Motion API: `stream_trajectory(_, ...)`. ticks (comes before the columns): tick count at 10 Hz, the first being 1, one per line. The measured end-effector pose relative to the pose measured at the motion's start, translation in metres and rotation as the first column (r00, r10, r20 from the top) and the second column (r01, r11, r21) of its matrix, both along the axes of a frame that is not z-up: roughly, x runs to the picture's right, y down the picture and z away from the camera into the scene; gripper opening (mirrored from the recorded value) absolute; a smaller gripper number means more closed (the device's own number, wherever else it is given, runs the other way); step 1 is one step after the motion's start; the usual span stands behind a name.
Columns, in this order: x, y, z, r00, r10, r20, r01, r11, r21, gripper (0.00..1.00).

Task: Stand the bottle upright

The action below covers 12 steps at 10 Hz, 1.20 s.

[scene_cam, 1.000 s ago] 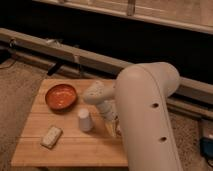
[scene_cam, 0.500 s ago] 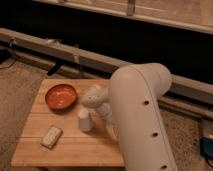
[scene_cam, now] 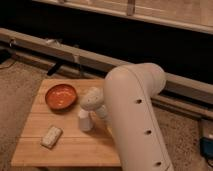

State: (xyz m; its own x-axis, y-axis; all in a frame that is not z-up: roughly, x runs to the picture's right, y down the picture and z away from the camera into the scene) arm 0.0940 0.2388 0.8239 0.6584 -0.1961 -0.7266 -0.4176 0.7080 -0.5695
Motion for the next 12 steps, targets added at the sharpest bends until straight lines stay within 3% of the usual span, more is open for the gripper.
stream_trajectory(2, 0.003, -0.001, 0.0, 1.0, -0.024, -0.006, 0.024, 0.9997, 0.005, 0.68)
stream_trajectory(8, 0.004, -0.005, -0.001, 1.0, -0.011, -0.012, 0.011, 0.9998, 0.018, 0.06)
stream_trajectory(10, 0.008, -0.016, -0.006, 0.999, 0.035, -0.016, -0.035, 0.998, 0.053, 0.0)
stream_trajectory(12, 0.016, -0.037, -0.017, 0.992, 0.129, -0.008, -0.127, 0.9858, 0.11, 0.0)
